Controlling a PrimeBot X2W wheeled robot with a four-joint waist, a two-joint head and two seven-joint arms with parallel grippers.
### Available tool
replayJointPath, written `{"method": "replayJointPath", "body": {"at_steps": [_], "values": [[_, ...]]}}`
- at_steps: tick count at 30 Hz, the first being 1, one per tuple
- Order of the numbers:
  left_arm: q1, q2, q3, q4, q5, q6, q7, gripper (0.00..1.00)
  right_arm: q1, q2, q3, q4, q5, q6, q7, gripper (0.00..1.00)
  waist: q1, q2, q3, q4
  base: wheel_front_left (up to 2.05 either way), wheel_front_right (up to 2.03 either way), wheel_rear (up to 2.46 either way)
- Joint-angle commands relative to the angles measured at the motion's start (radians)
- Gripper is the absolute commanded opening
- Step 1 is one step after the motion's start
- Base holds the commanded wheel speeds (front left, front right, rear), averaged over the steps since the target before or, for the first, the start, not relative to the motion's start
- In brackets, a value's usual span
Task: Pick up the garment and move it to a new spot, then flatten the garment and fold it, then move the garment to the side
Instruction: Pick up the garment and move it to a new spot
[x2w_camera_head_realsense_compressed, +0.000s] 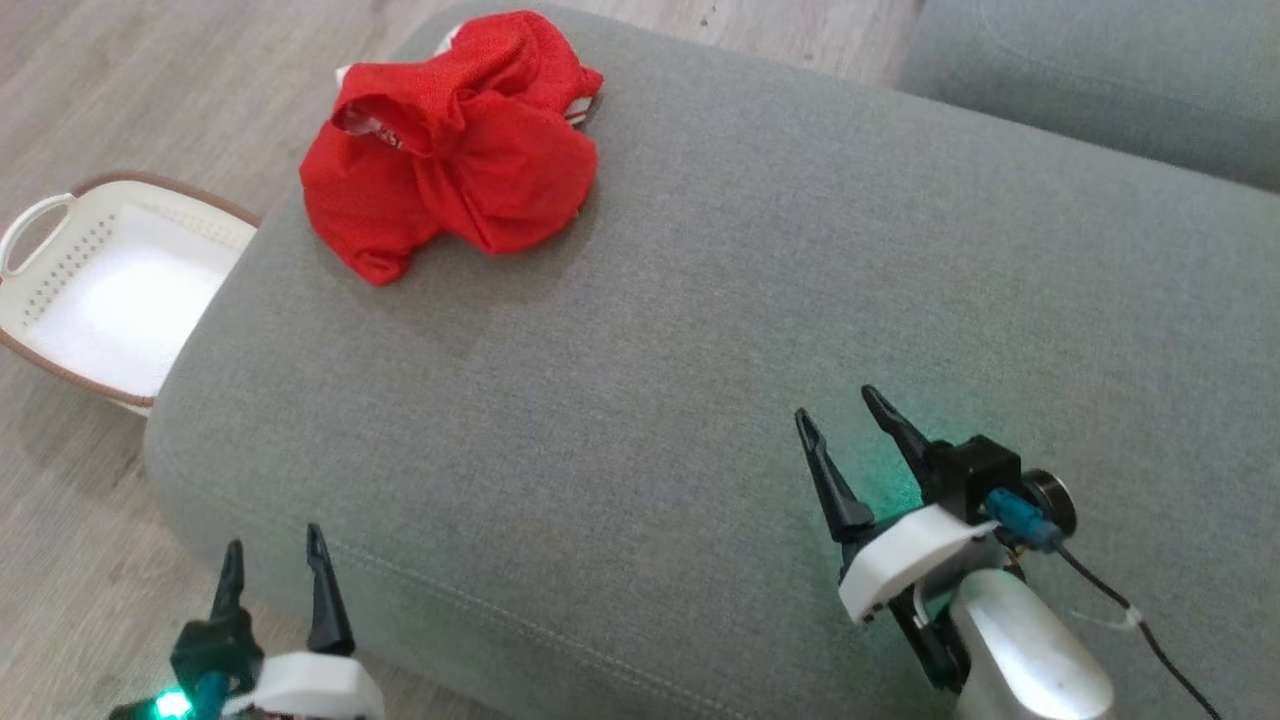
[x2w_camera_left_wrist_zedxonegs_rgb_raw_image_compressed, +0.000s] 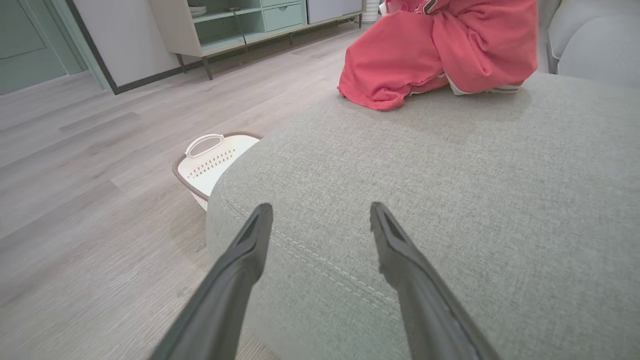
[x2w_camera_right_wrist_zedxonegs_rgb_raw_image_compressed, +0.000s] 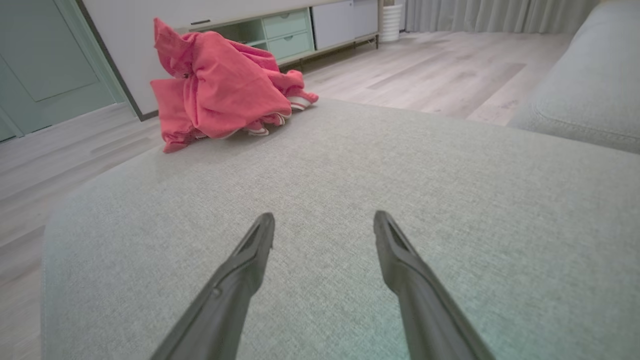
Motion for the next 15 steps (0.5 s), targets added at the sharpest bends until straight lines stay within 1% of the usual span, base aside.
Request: {"method": "replayJointPath", "body": {"at_steps": [1, 6, 11, 15], "values": [[-0.066, 0.007, 0.044, -0.029, -0.004, -0.015, -0.01, 1.0, -0.045, -0.001, 0.022, -0.024, -0.012, 0.004, -0.011, 1.0, 0.0, 0.0, 0.018, -0.016, 0.0, 0.0, 0.0], [-0.192, 0.04, 0.089, -0.042, -0.01, -0.074, -0.01, 1.0, -0.064, -0.001, 0.017, -0.036, -0.041, 0.004, -0.011, 1.0, 0.0, 0.0, 0.074, -0.063, 0.0, 0.0, 0.0], [-0.375, 0.118, 0.112, -0.015, -0.01, -0.141, -0.01, 1.0, -0.088, -0.013, 0.015, -0.057, -0.064, 0.004, -0.011, 1.0, 0.0, 0.0, 0.152, -0.119, 0.0, 0.0, 0.0], [-0.53, 0.183, 0.086, 0.049, -0.004, -0.175, -0.01, 1.0, -0.101, -0.034, 0.014, -0.077, -0.067, 0.004, -0.011, 1.0, 0.0, 0.0, 0.206, -0.159, 0.0, 0.0, 0.0]]}}
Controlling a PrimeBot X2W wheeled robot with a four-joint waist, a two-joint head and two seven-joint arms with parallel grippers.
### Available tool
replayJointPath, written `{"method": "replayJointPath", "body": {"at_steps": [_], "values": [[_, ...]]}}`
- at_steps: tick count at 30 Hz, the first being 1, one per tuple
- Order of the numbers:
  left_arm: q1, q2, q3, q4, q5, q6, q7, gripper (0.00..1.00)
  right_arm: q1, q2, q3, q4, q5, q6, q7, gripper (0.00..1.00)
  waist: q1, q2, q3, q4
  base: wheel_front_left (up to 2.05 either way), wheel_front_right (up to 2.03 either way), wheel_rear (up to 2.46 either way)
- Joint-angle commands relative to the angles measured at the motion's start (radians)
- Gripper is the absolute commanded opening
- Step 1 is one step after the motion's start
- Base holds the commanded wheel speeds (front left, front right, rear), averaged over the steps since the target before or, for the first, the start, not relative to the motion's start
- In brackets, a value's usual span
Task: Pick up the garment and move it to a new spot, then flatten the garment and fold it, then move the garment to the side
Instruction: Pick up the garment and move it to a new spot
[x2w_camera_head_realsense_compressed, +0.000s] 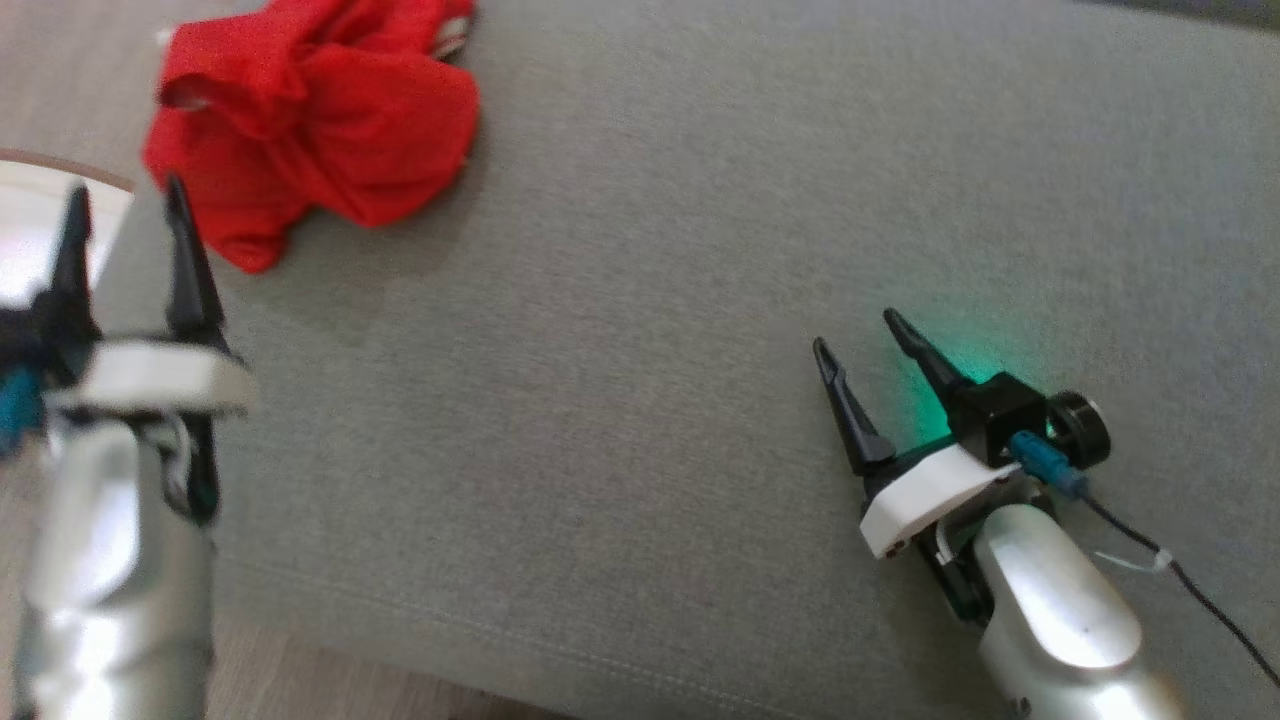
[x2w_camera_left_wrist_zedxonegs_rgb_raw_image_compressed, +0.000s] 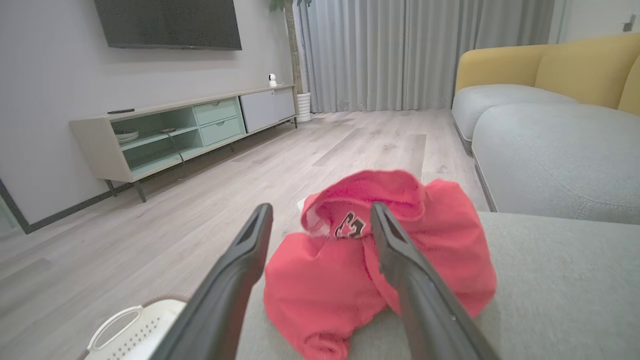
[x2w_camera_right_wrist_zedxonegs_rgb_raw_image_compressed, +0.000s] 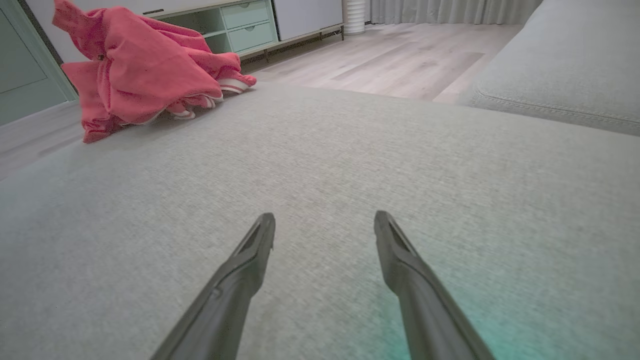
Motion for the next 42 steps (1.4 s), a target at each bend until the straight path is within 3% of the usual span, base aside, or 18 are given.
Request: {"method": "replayJointPath", "body": {"at_steps": [1, 6, 14, 19, 23, 25, 32, 37, 42], "values": [[-0.081, 0.065, 0.018, -0.003, 0.005, -0.008, -0.007, 1.0, -0.022, -0.001, 0.022, -0.036, -0.005, 0.004, -0.011, 1.0, -0.0002, 0.0, 0.057, -0.051, 0.0, 0.0, 0.0], [-0.256, 0.128, -0.034, 0.081, 0.003, -0.021, -0.003, 1.0, -0.037, -0.019, 0.029, -0.062, -0.002, 0.004, -0.011, 1.0, -0.0002, 0.0, 0.112, -0.094, 0.0, 0.0, 0.0], [-0.408, 0.187, -0.113, 0.248, -0.004, -0.026, 0.117, 1.0, -0.062, -0.019, 0.037, -0.084, 0.003, 0.004, -0.011, 1.0, -0.0002, 0.0, 0.162, -0.156, 0.0, 0.0, 0.0], [-0.449, 0.221, -0.122, 0.386, 0.024, 0.049, 0.245, 1.0, -0.068, -0.022, 0.028, -0.082, 0.007, 0.004, -0.011, 1.0, -0.0002, 0.0, 0.178, -0.187, 0.0, 0.0, 0.0], [-0.453, 0.217, -0.13, 0.446, 0.034, 0.093, 0.281, 1.0, -0.067, -0.021, 0.018, -0.073, 0.013, 0.004, -0.011, 1.0, -0.0002, 0.0, 0.178, -0.197, 0.0, 0.0, 0.0], [-0.455, 0.221, -0.134, 0.459, 0.035, 0.096, 0.268, 0.0, -0.066, -0.018, 0.019, -0.07, 0.016, 0.004, -0.011, 1.0, -0.0002, 0.0, 0.172, -0.201, 0.0, 0.0, 0.0], [-0.499, 0.21, -0.162, 0.394, 0.05, 0.104, 0.1, 0.0, -0.054, -0.002, 0.01, -0.061, 0.029, 0.004, -0.011, 1.0, -0.0002, 0.0, 0.112, -0.207, 0.0, 0.0, 0.0], [-0.546, 0.195, -0.21, 0.315, 0.071, 0.066, 0.039, 0.0, -0.026, 0.015, 0.002, -0.053, 0.044, 0.004, -0.011, 1.0, -0.0002, 0.0, 0.042, -0.229, 0.0, 0.0, 0.0], [-0.567, 0.14, -0.258, 0.212, 0.066, 0.027, 0.021, 0.0, 0.011, 0.029, -0.007, -0.047, 0.063, 0.004, -0.011, 1.0, -0.0002, 0.0, -0.03, -0.278, 0.0, 0.0, 0.0]]}}
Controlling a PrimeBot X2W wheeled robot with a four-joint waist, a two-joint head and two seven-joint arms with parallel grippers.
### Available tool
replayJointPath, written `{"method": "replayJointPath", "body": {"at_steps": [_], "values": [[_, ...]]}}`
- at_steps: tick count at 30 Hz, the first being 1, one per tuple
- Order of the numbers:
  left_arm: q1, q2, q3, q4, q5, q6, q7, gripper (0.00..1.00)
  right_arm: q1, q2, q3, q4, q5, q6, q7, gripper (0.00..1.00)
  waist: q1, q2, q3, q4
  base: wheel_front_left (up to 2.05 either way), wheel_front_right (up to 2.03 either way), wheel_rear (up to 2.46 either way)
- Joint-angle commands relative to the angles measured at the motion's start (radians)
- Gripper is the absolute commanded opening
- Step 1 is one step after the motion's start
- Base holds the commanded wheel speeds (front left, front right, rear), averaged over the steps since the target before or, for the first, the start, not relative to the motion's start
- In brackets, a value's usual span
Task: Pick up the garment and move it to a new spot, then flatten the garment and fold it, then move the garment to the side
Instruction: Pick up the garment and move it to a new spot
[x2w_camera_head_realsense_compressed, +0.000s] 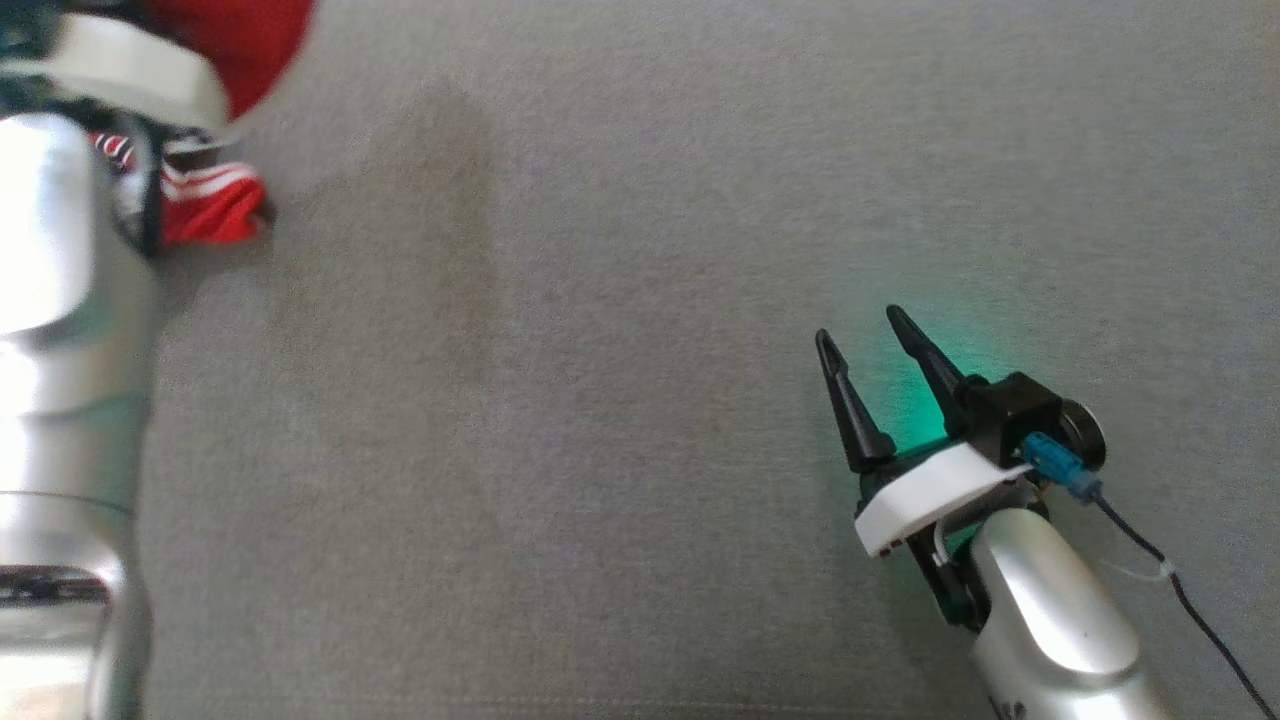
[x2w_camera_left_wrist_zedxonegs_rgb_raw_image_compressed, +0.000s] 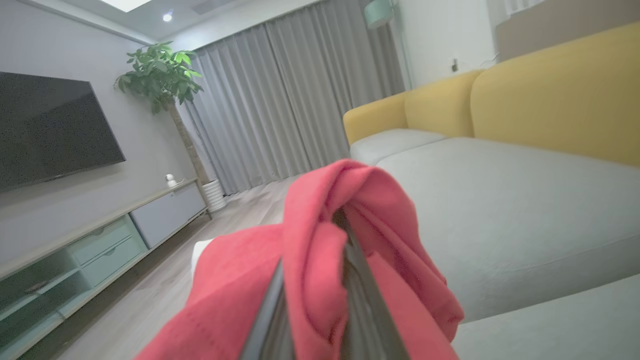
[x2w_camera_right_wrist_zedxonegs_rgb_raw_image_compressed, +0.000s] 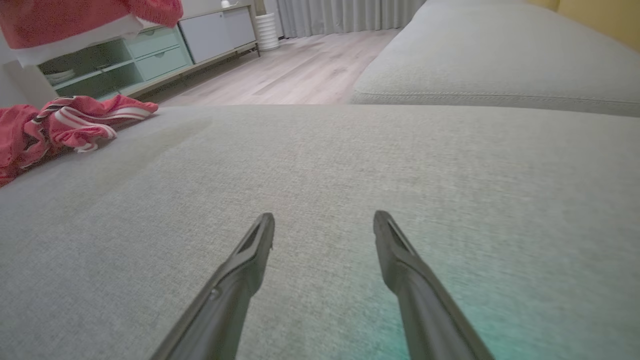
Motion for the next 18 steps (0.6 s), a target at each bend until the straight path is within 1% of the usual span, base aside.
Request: {"method": "replayJointPath", "body": {"at_steps": [1, 2, 3, 7, 10, 11, 12, 14, 15, 17, 18], "values": [[-0.046, 0.016, -0.002, -0.065, -0.007, -0.012, -0.012, 0.0, 0.015, 0.016, 0.012, -0.024, 0.011, 0.003, -0.002, 1.0, 0.0001, -0.0001, -0.054, -0.05, 0.0, 0.0, 0.0], [-0.042, -0.002, -0.01, -0.085, -0.015, -0.018, -0.013, 0.0, 0.022, 0.018, 0.013, -0.024, 0.014, 0.003, -0.002, 1.0, 0.0001, -0.0001, -0.068, -0.067, 0.0, 0.0, 0.0], [-0.029, -0.041, -0.035, -0.125, -0.026, -0.028, -0.015, 0.0, 0.036, 0.02, 0.013, -0.024, 0.02, 0.003, -0.002, 1.0, 0.0001, -0.0001, -0.091, -0.098, 0.0, 0.0, 0.0], [0.026, -0.142, -0.078, -0.196, -0.076, -0.042, -0.018, 0.0, 0.056, 0.021, 0.033, -0.032, 0.052, 0.003, -0.002, 1.0, 0.0001, -0.0001, -0.124, -0.174, 0.0, 0.0, 0.0], [0.08, -0.2, -0.118, -0.239, -0.116, -0.048, -0.022, 0.0, 0.064, 0.021, 0.053, -0.038, 0.071, 0.003, -0.002, 1.0, 0.0001, -0.0001, -0.134, -0.232, 0.0, 0.0, 0.0], [0.099, -0.212, -0.138, -0.252, -0.127, -0.049, -0.023, 0.0, 0.065, 0.021, 0.06, -0.039, 0.076, 0.003, -0.002, 1.0, 0.0001, -0.0001, -0.135, -0.251, 0.0, 0.0, 0.0], [0.139, -0.228, -0.186, -0.272, -0.154, -0.051, -0.025, 0.0, 0.066, 0.021, 0.07, -0.042, 0.082, 0.003, -0.002, 1.0, 0.0001, -0.0001, -0.136, -0.284, 0.0, 0.0, 0.0], [0.179, -0.235, -0.235, -0.286, -0.187, -0.052, -0.027, 0.0, 0.065, 0.021, 0.077, -0.042, 0.088, 0.003, -0.002, 1.0, 0.0001, -0.0001, -0.136, -0.313, 0.0, 0.0, 0.0], [0.179, -0.235, -0.235, -0.286, -0.187, -0.052, -0.027, 0.0, 0.065, 0.021, 0.077, -0.042, 0.088, 0.003, -0.002, 1.0, 0.0001, -0.0001, -0.136, -0.313, 0.0, 0.0, 0.0], [0.223, -0.237, -0.291, -0.303, -0.242, -0.047, -0.03, 0.0, 0.065, 0.021, 0.085, -0.043, 0.095, 0.003, -0.002, 1.0, 0.0001, -0.0001, -0.136, -0.336, 0.0, 0.0, 0.0], [0.244, -0.237, -0.322, -0.306, -0.27, -0.037, -0.031, 0.0, 0.065, 0.021, 0.088, -0.044, 0.098, 0.003, -0.002, 1.0, 0.0001, -0.0001, -0.135, -0.344, 0.0, 0.0, 0.0]]}}
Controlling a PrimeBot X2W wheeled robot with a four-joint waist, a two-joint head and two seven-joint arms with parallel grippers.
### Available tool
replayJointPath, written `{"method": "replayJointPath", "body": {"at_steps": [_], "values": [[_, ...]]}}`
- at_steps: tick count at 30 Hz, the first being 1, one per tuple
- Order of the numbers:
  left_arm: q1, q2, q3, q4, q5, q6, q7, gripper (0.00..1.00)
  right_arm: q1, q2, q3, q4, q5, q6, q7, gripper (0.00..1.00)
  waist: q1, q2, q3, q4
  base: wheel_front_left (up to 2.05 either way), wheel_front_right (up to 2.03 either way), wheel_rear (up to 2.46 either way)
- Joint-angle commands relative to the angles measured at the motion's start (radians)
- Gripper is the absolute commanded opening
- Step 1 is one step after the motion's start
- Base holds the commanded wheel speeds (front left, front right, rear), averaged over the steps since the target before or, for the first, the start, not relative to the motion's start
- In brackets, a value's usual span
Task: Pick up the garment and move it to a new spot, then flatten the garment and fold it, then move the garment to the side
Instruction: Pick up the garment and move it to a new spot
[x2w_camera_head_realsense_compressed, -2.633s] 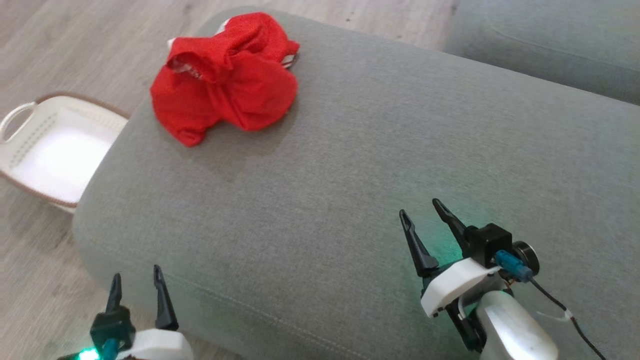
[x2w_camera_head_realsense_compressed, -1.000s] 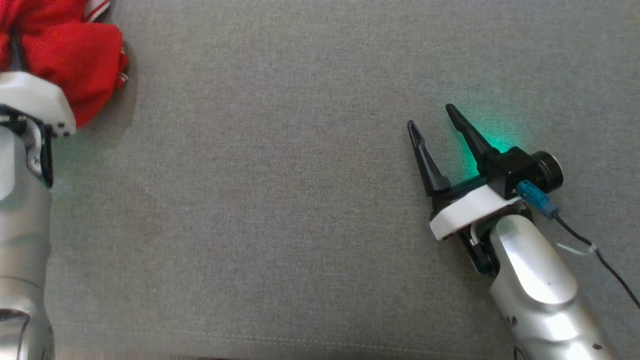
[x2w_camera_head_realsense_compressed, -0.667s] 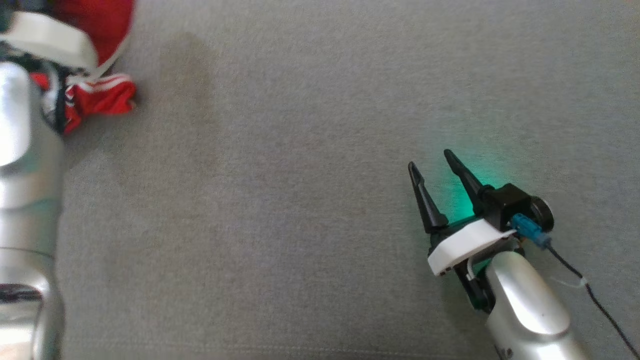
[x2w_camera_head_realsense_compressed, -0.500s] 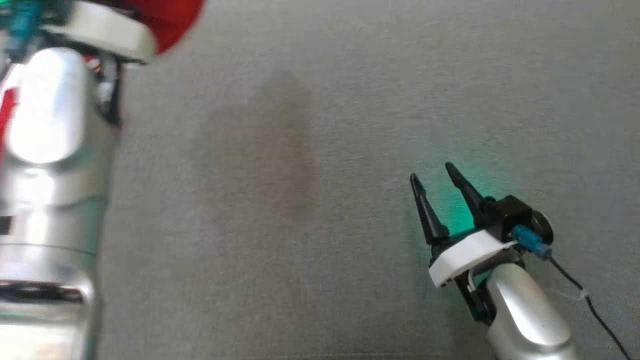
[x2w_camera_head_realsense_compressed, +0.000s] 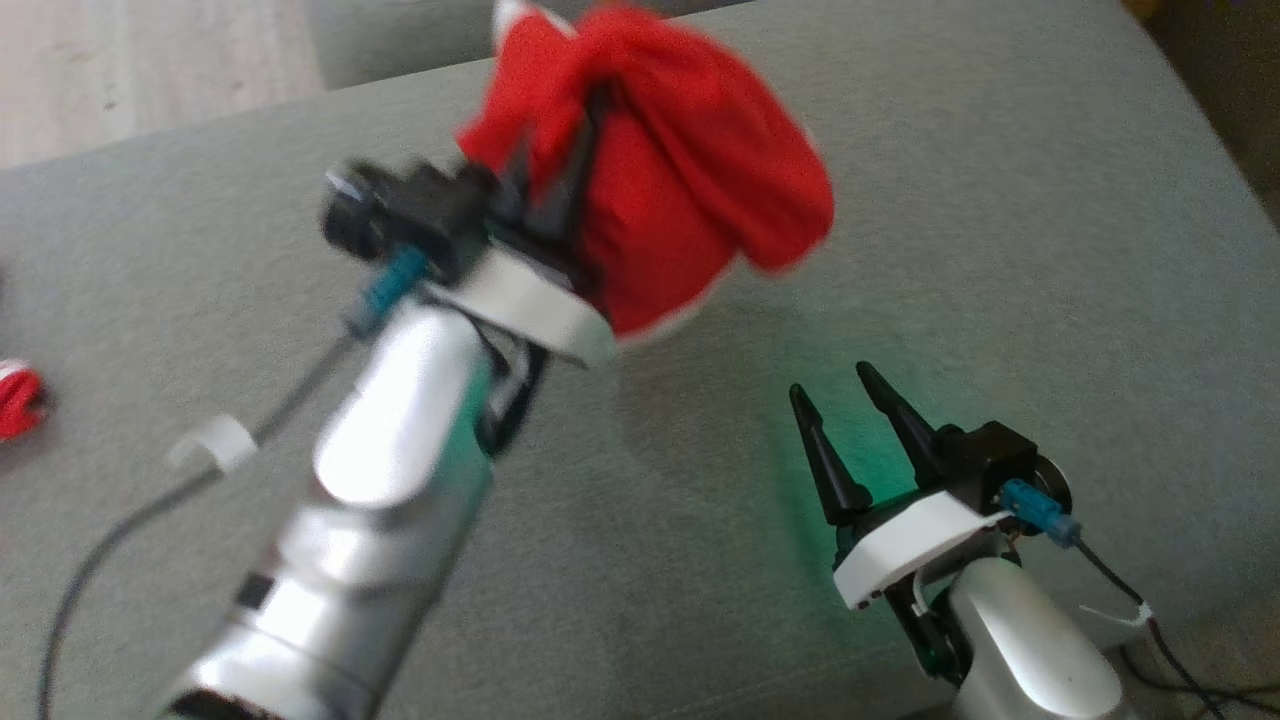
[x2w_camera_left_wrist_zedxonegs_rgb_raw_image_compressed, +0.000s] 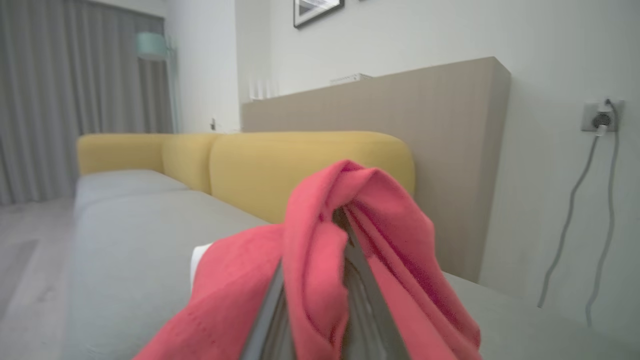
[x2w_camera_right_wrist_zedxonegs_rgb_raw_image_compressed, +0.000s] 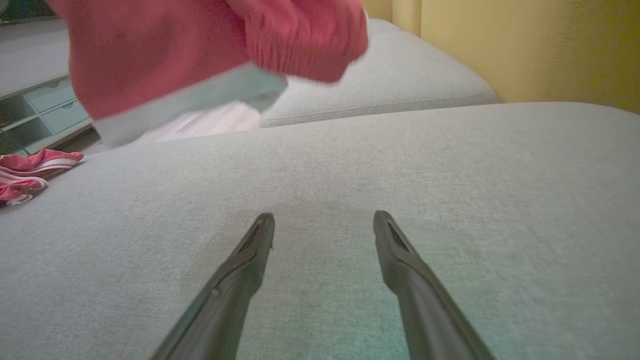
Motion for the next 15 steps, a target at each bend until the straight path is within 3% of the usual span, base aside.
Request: {"method": "replayJointPath", "body": {"at_steps": [1, 3, 4, 5, 6, 15], "values": [[-0.009, 0.02, 0.003, -0.033, -0.018, 0.016, -0.009, 0.0, -0.012, 0.015, 0.024, -0.031, 0.005, 0.003, -0.004, 1.0, 0.0001, -0.0001, -0.004, -0.031, 0.0, 0.0, 0.0], [0.028, 0.02, -0.049, -0.015, -0.047, 0.04, -0.011, 0.0, -0.011, 0.015, 0.025, -0.032, 0.01, 0.003, -0.004, 1.0, 0.0001, -0.0001, -0.003, -0.036, 0.0, 0.0, 0.0], [0.045, 0.02, -0.068, 0.002, -0.053, 0.049, -0.012, 0.14, -0.011, 0.015, 0.024, -0.032, 0.011, 0.003, -0.004, 1.0, 0.0001, -0.0001, -0.001, -0.036, 0.0, 0.0, 0.0], [0.061, 0.02, -0.08, 0.023, -0.056, 0.058, -0.013, 0.65, -0.011, 0.015, 0.023, -0.032, 0.012, 0.003, -0.004, 1.0, 0.0001, -0.0001, -0.001, -0.035, 0.0, 0.0, 0.0], [0.08, 0.02, -0.085, 0.047, -0.058, 0.068, -0.014, 1.0, -0.01, 0.015, 0.019, -0.031, 0.011, 0.003, -0.004, 1.0, 0.0001, -0.0001, -0.002, -0.031, 0.0, 0.0, 0.0], [0.294, 0.063, 0.052, 0.047, -0.009, 0.131, -0.016, 1.0, -0.002, 0.015, -0.015, -0.031, -0.006, 0.003, -0.004, 1.0, 0.0001, -0.0001, -0.024, 0.039, 0.0, 0.0, 0.0]]}}
